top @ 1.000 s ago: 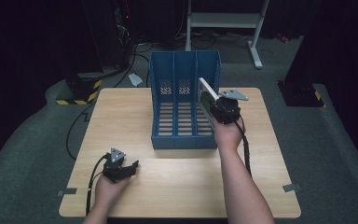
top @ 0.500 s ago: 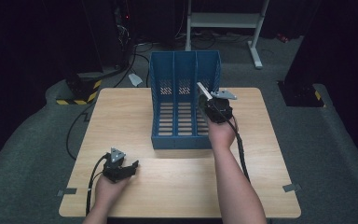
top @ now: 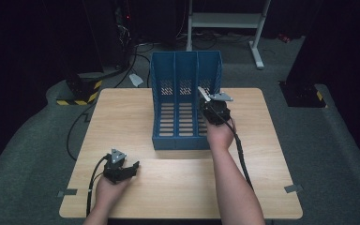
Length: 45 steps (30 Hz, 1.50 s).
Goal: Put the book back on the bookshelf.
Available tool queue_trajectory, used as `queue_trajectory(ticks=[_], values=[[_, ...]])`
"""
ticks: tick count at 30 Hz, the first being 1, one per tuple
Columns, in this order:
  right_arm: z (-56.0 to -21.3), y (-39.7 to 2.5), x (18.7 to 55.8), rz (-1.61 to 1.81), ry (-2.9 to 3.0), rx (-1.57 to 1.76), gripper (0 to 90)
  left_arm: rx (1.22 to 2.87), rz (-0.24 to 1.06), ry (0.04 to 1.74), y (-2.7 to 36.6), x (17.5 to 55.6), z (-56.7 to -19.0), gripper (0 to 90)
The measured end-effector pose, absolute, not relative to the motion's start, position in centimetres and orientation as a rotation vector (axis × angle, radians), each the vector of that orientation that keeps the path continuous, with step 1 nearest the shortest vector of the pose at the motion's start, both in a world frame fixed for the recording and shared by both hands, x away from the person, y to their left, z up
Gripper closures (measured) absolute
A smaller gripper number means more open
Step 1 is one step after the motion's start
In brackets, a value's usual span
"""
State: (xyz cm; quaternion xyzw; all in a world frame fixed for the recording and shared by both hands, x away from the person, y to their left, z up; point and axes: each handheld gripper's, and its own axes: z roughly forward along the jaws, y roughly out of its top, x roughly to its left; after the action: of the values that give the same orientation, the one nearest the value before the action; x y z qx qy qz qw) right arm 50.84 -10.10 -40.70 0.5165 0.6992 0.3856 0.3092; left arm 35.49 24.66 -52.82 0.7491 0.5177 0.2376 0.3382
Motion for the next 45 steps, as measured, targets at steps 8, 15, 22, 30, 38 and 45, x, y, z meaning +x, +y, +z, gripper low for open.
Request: queue_trajectory(ticks=[8,15,22,30,38,45], values=[[-41.2,-9.9,51.1,1.014,1.855,1.377,75.2,1.954,0.621,1.344,24.7,35.5,-52.8,31.7],[-41.5,-10.0,50.4,1.005,1.867,1.365,74.8,1.954,0.620,1.344,24.7,35.4,-52.8,31.6],[-42.2,-10.6,49.3,1.006,1.881,1.364,74.8,1.954,0.621,1.343,24.7,35.4,-52.8,31.7],[-42.9,-10.8,48.4,0.993,1.898,1.365,74.3,1.954,0.623,1.343,24.7,35.4,-52.8,31.7],[-43.4,-10.9,47.9,0.982,1.914,1.360,72.8,1.953,0.623,1.344,24.7,35.4,-52.8,31.7],[-43.1,-10.9,47.7,0.999,1.921,1.345,69.7,1.953,0.623,1.343,24.7,35.4,-52.8,31.6]])
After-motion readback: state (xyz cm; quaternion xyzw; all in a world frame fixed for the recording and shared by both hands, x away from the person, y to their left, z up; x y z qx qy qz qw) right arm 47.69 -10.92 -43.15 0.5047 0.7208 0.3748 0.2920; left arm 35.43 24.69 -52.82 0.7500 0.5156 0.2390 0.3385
